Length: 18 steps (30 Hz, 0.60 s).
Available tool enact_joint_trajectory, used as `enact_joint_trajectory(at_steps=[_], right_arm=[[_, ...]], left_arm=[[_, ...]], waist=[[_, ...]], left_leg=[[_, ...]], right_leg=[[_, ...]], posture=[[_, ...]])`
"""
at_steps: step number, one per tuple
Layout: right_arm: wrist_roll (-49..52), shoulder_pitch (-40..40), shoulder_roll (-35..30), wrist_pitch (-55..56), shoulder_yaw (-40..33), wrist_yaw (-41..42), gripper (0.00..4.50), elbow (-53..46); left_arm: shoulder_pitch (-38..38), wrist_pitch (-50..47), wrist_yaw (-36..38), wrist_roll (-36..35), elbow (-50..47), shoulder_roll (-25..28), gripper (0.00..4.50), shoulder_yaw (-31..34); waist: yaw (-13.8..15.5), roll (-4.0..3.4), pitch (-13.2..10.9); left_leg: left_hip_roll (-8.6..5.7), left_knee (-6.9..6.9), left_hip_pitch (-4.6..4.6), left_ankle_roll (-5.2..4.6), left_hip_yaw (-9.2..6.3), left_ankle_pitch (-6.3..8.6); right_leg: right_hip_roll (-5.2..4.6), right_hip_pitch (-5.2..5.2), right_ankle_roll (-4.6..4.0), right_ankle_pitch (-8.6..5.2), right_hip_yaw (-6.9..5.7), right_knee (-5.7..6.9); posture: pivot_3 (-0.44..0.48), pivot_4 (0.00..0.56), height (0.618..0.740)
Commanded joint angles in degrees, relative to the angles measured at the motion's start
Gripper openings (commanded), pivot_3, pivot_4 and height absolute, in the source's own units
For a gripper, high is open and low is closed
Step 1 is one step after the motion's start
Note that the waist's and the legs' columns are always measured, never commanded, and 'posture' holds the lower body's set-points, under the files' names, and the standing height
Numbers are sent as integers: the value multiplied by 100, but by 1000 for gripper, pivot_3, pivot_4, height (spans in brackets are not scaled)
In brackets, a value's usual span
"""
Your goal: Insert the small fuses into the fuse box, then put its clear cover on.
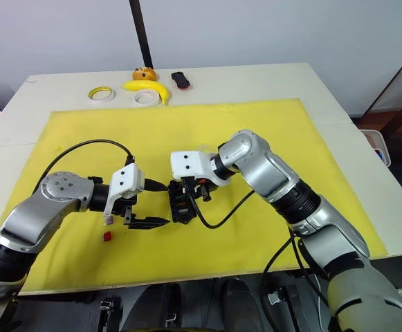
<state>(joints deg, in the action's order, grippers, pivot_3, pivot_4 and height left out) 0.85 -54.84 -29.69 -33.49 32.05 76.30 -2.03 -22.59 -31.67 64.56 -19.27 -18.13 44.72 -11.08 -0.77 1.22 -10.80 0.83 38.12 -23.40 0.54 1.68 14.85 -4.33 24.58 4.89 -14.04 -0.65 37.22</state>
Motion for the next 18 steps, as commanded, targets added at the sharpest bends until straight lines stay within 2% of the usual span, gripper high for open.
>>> enact_joint_trajectory(at_steps=[1, 9, 11, 13, 18], right_arm=[[407, -189, -37, -1, -407, 224, 1423, -382], [776, -93, 6, 160, -699, 206, 1423, -392], [936, 66, 156, 216, -853, 50, 849, -216], [1026, 209, 214, 280, -934, -4, 58, -80], [1167, 484, 246, 339, -962, 3, 58, 5]], left_arm=[[-78, 94, 1, -19, -43, -7, 4500, 57], [-150, 154, 38, -9, 109, 39, 4500, 125], [-138, 159, 37, -8, 106, 50, 4500, 123], [-121, 154, 40, -22, 87, 69, 4500, 133], [-107, 127, 21, -40, 73, 86, 4500, 157]], waist=[[1, 0, 0], [0, 0, 0], [1, 0, 0], [1, 0, 0], [4, 0, 0]], left_leg=[[0, 0, 0, 0, 0, 0], [0, 0, 0, 0, 0, 0], [0, 0, 0, 0, 0, 0], [0, 0, 0, 0, 0, 0], [0, 0, -1, 0, 1, 0]], right_leg=[[0, 0, 0, 0, 0, 0], [0, 0, 0, 0, 0, 0], [0, 0, 0, 0, 0, -1], [0, 0, 0, 0, 0, 0], [-2, 0, 0, 0, 0, 0]], posture=[[0, 150, 740], [0, 150, 740], [0, 150, 740], [0, 150, 740], [0, 150, 740]])
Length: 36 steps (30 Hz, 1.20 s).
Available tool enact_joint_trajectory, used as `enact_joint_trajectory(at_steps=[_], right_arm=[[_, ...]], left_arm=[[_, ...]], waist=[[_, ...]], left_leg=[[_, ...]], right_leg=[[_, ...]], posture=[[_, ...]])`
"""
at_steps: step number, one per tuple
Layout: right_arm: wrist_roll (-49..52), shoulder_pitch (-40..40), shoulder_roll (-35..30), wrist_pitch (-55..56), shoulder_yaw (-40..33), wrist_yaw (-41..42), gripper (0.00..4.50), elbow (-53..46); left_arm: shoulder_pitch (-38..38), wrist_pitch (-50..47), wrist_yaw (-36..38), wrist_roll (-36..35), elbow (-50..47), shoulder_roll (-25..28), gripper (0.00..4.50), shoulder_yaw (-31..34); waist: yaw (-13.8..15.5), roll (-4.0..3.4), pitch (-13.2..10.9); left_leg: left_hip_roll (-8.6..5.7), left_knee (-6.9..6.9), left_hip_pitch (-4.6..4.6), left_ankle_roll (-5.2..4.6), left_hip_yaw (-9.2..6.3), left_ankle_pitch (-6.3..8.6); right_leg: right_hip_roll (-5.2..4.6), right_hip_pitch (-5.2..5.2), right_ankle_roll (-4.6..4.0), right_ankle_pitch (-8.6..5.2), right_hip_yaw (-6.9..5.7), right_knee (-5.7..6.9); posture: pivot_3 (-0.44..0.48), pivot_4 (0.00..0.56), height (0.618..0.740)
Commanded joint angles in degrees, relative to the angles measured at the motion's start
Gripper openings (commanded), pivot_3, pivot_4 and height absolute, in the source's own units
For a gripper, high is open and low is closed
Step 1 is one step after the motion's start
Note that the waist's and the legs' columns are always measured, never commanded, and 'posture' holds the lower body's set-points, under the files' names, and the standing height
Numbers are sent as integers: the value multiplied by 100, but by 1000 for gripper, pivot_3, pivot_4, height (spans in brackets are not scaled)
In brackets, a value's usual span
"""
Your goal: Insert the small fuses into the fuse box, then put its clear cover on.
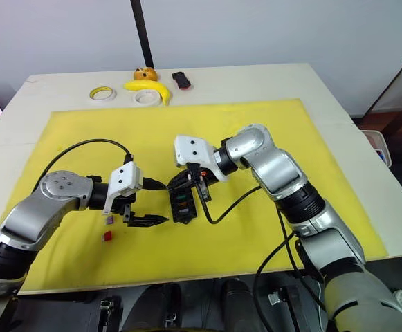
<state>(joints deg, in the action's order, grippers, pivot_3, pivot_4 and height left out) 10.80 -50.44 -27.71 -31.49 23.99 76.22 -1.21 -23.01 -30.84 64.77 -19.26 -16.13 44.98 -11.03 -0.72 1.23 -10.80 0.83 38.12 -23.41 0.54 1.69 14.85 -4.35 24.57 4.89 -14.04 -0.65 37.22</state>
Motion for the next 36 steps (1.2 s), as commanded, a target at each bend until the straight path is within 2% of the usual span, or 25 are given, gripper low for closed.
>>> enact_joint_trajectory(at_steps=[1, 17, 29, 36], right_arm=[[190, 87, 56, 152, -154, 6, 58, -59], [34, 389, 105, 670, -50, -130, 58, 553], [-626, 593, -8, 1466, 452, -27, 58, 1249], [-631, 585, -94, 1510, 492, 91, 58, 1234]], left_arm=[[-58, 37, -2, -47, -132, 66, 4500, 158], [-26, 40, -69, -37, -182, 68, 4500, 145], [-31, 45, -94, -25, -178, 44, 4500, 129], [-13, 47, -102, -28, -181, 61, 4500, 142]], waist=[[-2, 0, 0], [-2, 0, 0], [0, 0, 1], [4, 0, 3]], left_leg=[[0, 0, 0, 0, 0, 0], [0, 0, 0, 0, 0, 0], [0, 0, 8, 0, 0, 0], [0, 0, 13, 0, -1, 0]], right_leg=[[0, 0, 0, 0, 0, 0], [0, 0, 0, 0, 0, 0], [0, -10, 0, 0, 0, 0], [0, -15, 0, 0, 0, -1]], posture=[[0, 150, 740], [0, 150, 740], [0, 150, 740], [0, 150, 740]])
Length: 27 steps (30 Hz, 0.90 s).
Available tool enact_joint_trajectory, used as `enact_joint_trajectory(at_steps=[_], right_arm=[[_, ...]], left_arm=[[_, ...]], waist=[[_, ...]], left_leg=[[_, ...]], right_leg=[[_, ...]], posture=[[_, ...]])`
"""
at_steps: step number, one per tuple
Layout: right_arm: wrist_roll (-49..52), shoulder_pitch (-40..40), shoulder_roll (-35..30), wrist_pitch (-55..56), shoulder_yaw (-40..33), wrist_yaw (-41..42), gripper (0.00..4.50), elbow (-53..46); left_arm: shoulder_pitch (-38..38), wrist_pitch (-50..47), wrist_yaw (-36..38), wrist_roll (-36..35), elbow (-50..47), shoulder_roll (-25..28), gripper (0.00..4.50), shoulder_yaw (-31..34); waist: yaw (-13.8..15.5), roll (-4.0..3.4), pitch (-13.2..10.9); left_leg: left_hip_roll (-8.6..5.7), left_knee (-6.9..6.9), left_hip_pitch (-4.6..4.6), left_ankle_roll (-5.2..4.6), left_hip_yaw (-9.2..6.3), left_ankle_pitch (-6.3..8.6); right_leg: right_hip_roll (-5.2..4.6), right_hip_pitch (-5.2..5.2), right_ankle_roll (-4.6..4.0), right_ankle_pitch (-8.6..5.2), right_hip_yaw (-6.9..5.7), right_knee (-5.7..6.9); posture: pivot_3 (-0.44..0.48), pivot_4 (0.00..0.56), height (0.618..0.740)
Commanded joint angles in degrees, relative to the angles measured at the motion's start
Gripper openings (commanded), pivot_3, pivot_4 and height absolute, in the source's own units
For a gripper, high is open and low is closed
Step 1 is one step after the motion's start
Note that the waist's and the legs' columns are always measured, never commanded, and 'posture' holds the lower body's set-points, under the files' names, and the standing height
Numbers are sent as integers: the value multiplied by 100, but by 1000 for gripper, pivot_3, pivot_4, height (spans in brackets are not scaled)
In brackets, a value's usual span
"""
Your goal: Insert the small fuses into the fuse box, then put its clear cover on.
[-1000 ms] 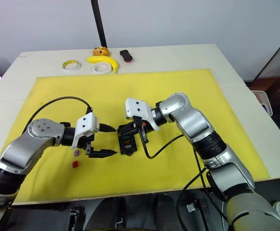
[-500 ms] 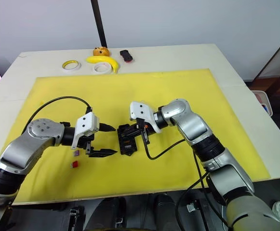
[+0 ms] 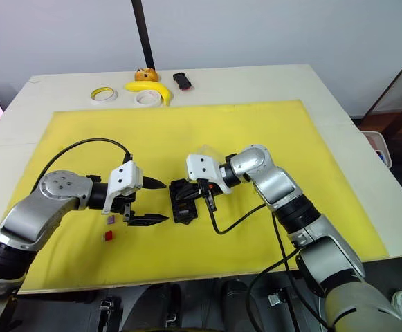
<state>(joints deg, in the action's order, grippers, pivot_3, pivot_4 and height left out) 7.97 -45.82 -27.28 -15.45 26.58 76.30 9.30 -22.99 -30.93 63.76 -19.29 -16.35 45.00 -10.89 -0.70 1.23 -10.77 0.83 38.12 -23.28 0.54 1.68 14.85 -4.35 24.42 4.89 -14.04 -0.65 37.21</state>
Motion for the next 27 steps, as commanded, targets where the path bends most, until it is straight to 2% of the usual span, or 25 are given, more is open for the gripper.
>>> enact_joint_trajectory(at_steps=[1, 6, 9, 14, 19, 22, 27], right_arm=[[-283, 98, -114, -126, 170, 75, 58, 152], [404, -97, 79, -724, -456, -59, 58, -329], [982, -174, 5, -1374, -871, -29, 58, -914], [1543, -233, -542, -2074, -1423, 27, 58, -1672], [1252, 54, -1559, -1688, -1523, 310, 58, -1861], [1263, 182, -2079, -1599, -1704, 476, 968, -1623], [1020, 529, -2770, -1062, -1922, 627, 3464, -1038]], left_arm=[[-17, 57, 1, -27, -157, 61, 4500, 133], [-92, -101, 56, -225, -208, 105, 4500, 292], [-43, -403, 235, -714, -404, 299, 4500, 701], [356, -811, 591, -1360, -581, 1021, 4500, 1639], [1132, -1009, 975, -1481, -338, 1891, 4500, 2479], [1769, -868, 1225, -1341, -62, 2266, 4500, 2980], [2770, -362, 1691, -917, 608, 2603, 4500, 3765]], waist=[[3, 0, 0], [2, 0, 0], [-2, 0, -2], [-14, -1, -2], [1, -2, -3], [-7, -3, -4], [-11, -4, -5]], left_leg=[[0, 0, 0, 0, 0, 0], [0, 0, -1, 0, -1, 0], [6, 0, -10, 0, -2, 0], [11, -1, -11, 0, -4, 0], [10, -2, -11, 0, -1, 0], [8, -3, -11, 0, 6, 1], [10, -7, -11, 1, 18, 1]], right_leg=[[0, 0, 0, 0, 0, 0], [-1, 0, 0, 0, 0, 0], [-1, 11, 0, 0, 0, 1], [-2, 14, 0, 0, -1, 0], [-9, 12, -3, -2, -2, -6], [-15, 12, -15, -9, -1, -13], [-15, 19, -23, -14, 0, -15]], posture=[[0, 150, 740], [0, 150, 740], [0, 150, 740], [0, 150, 740], [0, 150, 740], [0, 150, 740], [0, 150, 740]])
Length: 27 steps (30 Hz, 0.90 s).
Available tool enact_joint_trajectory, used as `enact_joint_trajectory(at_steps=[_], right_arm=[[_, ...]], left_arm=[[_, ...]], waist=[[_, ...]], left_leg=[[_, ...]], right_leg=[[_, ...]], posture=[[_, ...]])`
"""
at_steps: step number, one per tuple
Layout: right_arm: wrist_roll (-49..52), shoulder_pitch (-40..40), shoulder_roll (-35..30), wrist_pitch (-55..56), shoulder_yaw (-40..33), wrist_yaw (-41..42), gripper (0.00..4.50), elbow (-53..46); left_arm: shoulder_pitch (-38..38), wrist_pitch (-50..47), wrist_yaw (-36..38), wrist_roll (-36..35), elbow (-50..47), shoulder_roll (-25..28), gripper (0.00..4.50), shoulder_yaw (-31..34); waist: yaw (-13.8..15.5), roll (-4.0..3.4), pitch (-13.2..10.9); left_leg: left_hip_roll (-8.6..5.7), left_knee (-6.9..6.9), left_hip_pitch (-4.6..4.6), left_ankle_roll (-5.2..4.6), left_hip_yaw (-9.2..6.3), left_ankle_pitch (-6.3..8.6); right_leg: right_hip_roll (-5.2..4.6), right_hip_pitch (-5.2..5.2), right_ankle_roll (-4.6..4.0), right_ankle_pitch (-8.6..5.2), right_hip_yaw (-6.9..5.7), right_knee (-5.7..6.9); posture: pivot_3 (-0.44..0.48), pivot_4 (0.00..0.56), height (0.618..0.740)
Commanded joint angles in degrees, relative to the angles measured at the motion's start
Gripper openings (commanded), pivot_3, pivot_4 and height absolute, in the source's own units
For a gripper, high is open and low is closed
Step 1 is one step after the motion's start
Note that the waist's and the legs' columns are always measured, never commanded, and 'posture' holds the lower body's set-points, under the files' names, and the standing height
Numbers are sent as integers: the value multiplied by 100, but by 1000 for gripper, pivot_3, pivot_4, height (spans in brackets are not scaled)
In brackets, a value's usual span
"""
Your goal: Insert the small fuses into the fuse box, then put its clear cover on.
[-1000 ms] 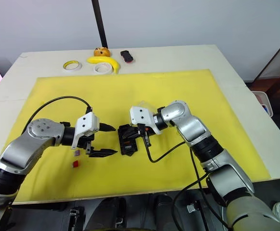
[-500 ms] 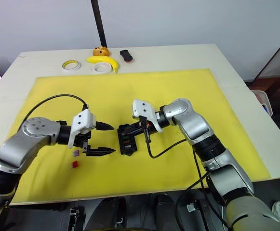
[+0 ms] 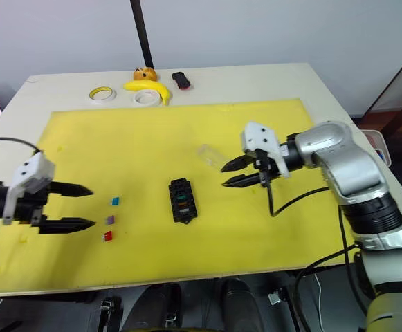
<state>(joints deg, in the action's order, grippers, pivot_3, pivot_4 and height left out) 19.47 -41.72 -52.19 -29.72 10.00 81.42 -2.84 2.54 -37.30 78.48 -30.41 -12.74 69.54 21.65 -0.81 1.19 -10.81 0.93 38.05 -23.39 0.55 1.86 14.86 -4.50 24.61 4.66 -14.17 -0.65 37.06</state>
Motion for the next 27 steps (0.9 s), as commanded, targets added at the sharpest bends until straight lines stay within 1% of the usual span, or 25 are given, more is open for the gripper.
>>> enact_joint_trajectory(at_steps=[1, 2, 7, 15, 18, 21, 24, 27], right_arm=[[-208, 235, -420, 537, -302, 148, 3953, 295], [-268, 306, -518, 661, -331, 162, 4462, 402], [-345, 311, -602, 868, -392, 139, 4462, 651], [-239, 111, -341, 754, -326, 45, 4462, 415], [167, -65, -18, 244, -266, 37, 4462, -184], [343, -148, 267, -24, -160, -49, 4462, -680], [425, -198, 526, -132, 19, -129, 4462, -1139], [386, -241, 701, -138, 260, -141, 4462, -1421]], left_arm=[[337, 322, 248, 245, 367, 165, 4500, 623], [419, 364, 278, 281, 452, 168, 4500, 703], [588, 486, 322, 357, 581, 124, 4500, 839], [578, 531, 279, 217, 225, -97, 4500, 697], [869, 332, 358, -47, -357, -327, 4500, 555], [1044, 91, 386, -289, -590, -453, 4500, 423], [1121, 13, 363, -384, -595, -592, 4500, 157], [1027, -140, 337, -450, -345, -706, 4500, -159]], waist=[[8, 0, 0], [10, 0, 0], [-1, -1, 0], [-5, -2, -1], [-14, -4, -2], [-13, -4, -3], [12, -4, -3], [21, -4, -2]], left_leg=[[1, -3, 0, 0, 3, 0], [1, -3, 0, 0, 6, 0], [2, -3, 0, 0, 16, 0], [3, -6, -2, 0, 19, 0], [4, -6, -2, 0, 20, 1], [6, -6, -2, 0, 20, 1], [6, -6, -2, 0, 18, 1], [4, -3, -2, 0, 17, 1]], right_leg=[[0, 2, -1, 0, 0, -2], [-1, 3, -1, -1, 0, -2], [-5, 7, -1, -1, 5, -3], [-5, 10, 0, 0, 8, -1], [-5, 12, 0, 0, 11, -1], [-5, 14, 7, 4, 16, 3], [-5, 14, 2, 1, 15, 3], [-7, 11, 1, 1, 15, 2]], posture=[[0, 150, 740], [0, 150, 740], [0, 150, 740], [0, 150, 740], [0, 150, 740], [0, 150, 740], [0, 150, 740], [0, 150, 740]])
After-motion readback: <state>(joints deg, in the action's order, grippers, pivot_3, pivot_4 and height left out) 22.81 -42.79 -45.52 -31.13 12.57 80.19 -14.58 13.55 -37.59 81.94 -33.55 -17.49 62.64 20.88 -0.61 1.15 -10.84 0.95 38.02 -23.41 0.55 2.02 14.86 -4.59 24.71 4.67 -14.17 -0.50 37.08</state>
